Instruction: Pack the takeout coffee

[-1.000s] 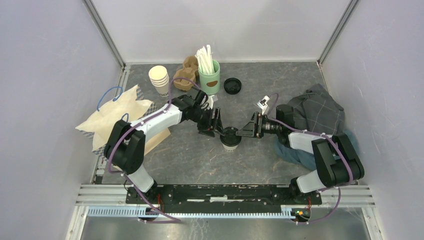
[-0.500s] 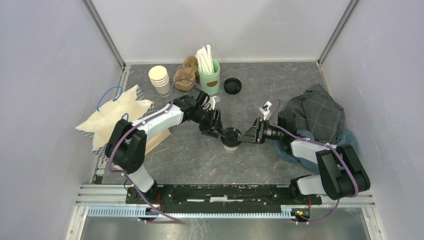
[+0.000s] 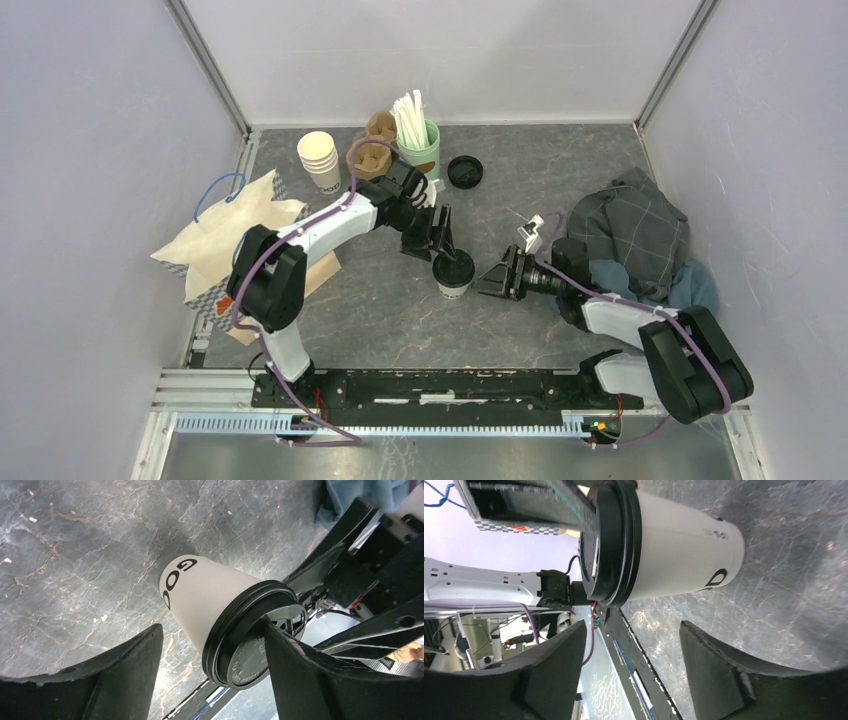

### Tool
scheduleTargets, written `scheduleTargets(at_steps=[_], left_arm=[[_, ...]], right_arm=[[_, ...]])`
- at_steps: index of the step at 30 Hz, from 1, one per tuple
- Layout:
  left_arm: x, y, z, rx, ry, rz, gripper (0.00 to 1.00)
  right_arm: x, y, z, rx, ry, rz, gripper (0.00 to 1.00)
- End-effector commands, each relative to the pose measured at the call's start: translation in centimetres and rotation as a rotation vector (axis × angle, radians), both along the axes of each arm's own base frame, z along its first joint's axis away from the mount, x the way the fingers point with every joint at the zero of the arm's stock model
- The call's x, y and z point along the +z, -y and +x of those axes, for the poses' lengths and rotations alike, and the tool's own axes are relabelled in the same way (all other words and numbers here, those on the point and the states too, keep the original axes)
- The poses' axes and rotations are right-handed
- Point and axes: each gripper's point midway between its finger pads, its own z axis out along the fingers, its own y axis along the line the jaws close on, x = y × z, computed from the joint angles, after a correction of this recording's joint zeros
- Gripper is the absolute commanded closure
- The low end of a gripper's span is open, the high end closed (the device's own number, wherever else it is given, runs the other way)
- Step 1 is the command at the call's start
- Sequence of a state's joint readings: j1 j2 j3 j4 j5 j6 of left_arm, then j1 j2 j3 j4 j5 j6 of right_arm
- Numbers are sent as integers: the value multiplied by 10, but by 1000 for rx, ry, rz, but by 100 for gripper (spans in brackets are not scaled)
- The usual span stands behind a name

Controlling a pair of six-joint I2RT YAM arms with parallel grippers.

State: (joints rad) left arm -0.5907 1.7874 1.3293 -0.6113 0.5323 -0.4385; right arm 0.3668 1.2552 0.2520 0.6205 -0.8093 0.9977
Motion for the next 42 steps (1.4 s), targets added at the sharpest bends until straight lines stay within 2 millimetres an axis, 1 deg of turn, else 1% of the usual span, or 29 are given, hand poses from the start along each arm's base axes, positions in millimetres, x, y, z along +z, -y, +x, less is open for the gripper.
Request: scheduleTargets(at_steps=[1,4,7,10,13,16,18,21,26,30,33,35,37,42], left_arm=[[18,-13,4,-22,94,39,18],[26,-19,-5,-8,91,26,10],[32,-24,-11,16,81,0,9],[37,-31,-10,61,62,-55,9],[32,-36,-10,87,29,-98,16],[24,-34,-13,91,-5,-124,29],[19,-32,-14,89,-21,-132,34],[14,-31,-14,86,-32,-138,35],[13,-30,-14,84,-31,-137,31],[5,-32,-15,85,-44,-127,34],[4,-32,-15,88,-43,-122,35],[-3,-38,-16,100,-46,-86,39],[-16,-44,-21,105,-67,-43,44],[-55,-66,-33,105,-87,82,51]], right_arm=[[4,8,20,18,68,-89,23],[11,3,26,83,88,-76,21],[18,-1,34,116,115,-68,18],[19,-7,37,140,111,-58,17],[19,-12,37,155,113,-53,17],[19,-16,34,164,112,-44,18],[18,-16,33,164,109,-45,19],[13,-16,31,166,101,-45,21],[8,-16,29,163,88,-32,25],[4,-16,27,161,79,-28,28],[1,-16,27,159,75,-29,29],[-4,-15,26,155,66,-39,31],[-13,-13,24,147,45,-52,34],[-35,-7,20,120,4,-69,35]])
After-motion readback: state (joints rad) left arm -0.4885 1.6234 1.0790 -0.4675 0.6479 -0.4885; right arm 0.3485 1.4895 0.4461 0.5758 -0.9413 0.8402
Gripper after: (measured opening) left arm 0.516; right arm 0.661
